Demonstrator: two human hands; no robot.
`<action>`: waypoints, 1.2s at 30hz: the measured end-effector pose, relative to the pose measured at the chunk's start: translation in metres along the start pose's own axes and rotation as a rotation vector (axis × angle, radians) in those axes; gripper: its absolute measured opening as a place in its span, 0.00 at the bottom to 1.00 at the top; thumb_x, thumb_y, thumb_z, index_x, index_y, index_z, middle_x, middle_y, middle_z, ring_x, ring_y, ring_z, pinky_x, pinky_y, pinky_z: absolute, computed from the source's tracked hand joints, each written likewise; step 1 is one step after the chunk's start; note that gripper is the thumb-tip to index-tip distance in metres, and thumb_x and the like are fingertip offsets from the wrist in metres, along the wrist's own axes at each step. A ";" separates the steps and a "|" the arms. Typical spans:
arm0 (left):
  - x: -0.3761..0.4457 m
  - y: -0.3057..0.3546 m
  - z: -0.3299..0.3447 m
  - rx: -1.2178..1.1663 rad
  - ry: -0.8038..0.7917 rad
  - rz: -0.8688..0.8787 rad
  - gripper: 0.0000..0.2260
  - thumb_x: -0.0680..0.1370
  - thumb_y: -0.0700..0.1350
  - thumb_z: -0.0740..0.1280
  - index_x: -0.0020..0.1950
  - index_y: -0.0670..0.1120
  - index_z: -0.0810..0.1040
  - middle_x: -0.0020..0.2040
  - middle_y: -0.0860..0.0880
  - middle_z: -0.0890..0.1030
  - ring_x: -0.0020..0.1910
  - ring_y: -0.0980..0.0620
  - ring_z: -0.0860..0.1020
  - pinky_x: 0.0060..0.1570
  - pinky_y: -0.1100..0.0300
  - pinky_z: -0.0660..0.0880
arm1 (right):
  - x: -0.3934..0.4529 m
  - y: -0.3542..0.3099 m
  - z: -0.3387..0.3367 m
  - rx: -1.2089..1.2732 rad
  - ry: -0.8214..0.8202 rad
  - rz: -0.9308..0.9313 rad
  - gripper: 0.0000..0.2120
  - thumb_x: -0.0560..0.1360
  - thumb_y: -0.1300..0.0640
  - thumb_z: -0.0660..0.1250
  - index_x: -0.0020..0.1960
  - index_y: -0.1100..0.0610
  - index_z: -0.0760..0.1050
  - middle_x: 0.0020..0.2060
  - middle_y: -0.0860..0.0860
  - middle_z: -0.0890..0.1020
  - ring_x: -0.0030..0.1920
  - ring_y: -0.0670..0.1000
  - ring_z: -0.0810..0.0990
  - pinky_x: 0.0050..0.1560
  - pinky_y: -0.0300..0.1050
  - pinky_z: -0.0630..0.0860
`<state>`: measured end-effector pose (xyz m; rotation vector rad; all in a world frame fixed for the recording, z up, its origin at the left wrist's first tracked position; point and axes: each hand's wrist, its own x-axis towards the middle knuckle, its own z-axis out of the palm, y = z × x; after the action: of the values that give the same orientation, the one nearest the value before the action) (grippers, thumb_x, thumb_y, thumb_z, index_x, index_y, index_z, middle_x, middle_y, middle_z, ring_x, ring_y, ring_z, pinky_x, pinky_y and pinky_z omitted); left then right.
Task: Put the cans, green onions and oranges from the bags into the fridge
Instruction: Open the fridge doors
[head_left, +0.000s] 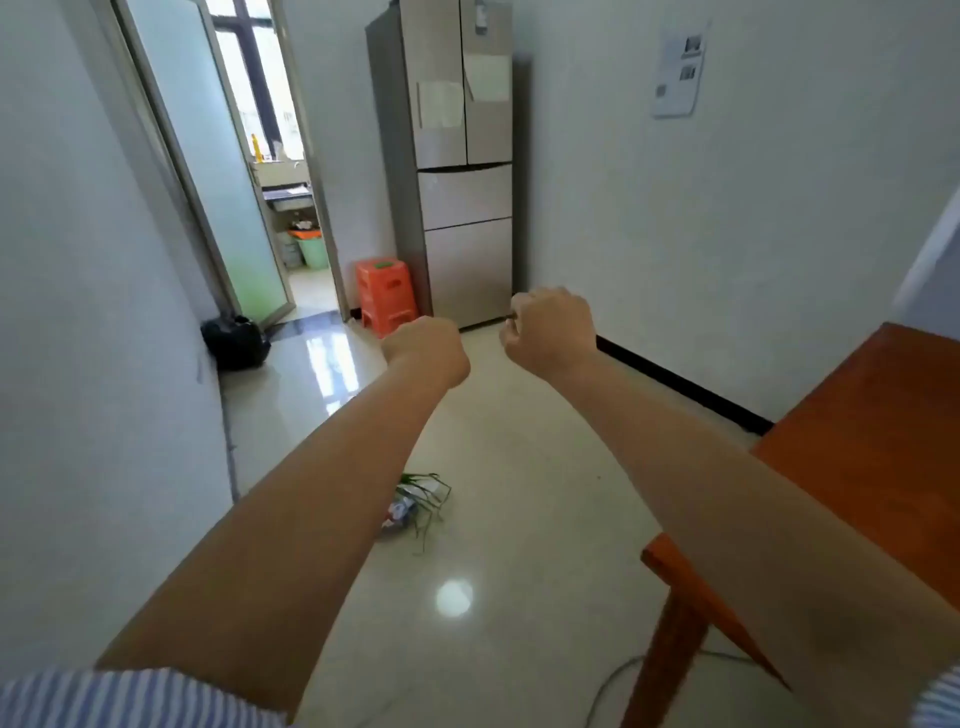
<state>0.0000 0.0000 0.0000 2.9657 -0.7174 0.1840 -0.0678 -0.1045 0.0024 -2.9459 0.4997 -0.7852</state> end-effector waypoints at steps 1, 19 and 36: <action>0.022 0.004 0.008 0.015 -0.043 0.000 0.12 0.78 0.40 0.58 0.59 0.40 0.75 0.59 0.42 0.77 0.57 0.44 0.77 0.51 0.56 0.74 | 0.018 0.007 0.015 -0.005 -0.039 0.008 0.14 0.75 0.58 0.58 0.53 0.65 0.75 0.52 0.62 0.79 0.54 0.61 0.75 0.52 0.48 0.69; 0.538 -0.006 0.105 0.161 -0.035 0.086 0.13 0.78 0.40 0.58 0.59 0.39 0.75 0.58 0.41 0.77 0.58 0.42 0.75 0.55 0.54 0.73 | 0.472 0.122 0.289 -0.052 -0.153 0.039 0.14 0.76 0.59 0.57 0.57 0.63 0.74 0.56 0.61 0.78 0.57 0.61 0.75 0.54 0.48 0.71; 1.072 0.095 0.172 0.081 -0.035 0.088 0.15 0.78 0.43 0.59 0.62 0.40 0.76 0.62 0.40 0.77 0.62 0.40 0.74 0.56 0.52 0.73 | 0.916 0.330 0.498 0.061 -0.130 0.167 0.14 0.75 0.59 0.57 0.54 0.65 0.76 0.54 0.62 0.79 0.55 0.62 0.76 0.52 0.51 0.73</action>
<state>0.9192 -0.5845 -0.0186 3.0230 -0.8657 0.1716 0.8304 -0.7275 -0.0377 -2.8294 0.6868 -0.5763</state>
